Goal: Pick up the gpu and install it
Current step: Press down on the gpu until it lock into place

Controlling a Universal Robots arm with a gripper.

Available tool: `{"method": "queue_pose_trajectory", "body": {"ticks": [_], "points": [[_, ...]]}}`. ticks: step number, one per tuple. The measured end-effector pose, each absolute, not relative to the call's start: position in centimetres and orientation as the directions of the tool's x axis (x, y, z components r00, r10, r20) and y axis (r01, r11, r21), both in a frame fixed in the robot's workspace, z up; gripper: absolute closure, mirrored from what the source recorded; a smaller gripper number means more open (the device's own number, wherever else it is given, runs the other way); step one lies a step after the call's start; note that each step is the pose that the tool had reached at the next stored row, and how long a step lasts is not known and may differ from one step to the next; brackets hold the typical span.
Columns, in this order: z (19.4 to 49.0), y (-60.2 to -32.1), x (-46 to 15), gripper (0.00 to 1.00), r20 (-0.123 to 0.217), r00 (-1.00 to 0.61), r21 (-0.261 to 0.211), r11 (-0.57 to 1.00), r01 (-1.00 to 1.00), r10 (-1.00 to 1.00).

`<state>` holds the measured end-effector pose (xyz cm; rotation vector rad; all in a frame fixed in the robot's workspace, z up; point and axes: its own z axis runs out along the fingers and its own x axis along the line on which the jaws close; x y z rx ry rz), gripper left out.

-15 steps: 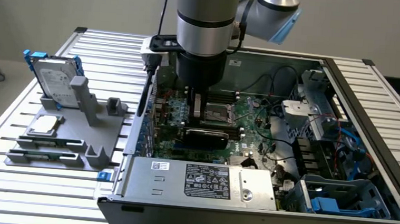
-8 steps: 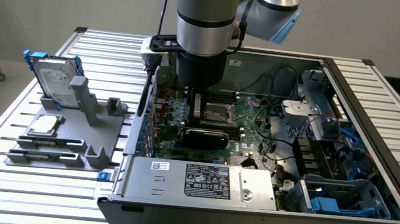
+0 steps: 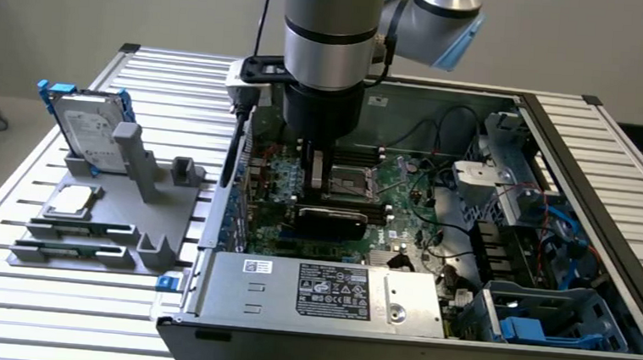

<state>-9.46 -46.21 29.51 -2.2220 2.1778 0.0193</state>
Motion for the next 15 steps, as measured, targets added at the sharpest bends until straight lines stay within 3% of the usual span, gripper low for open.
{"method": "queue_pose_trajectory", "body": {"ticks": [15], "points": [[28.3,-46.0,-9.4,0.89,-0.037,0.020,-0.010,-0.020,-1.000,-0.999]]}}
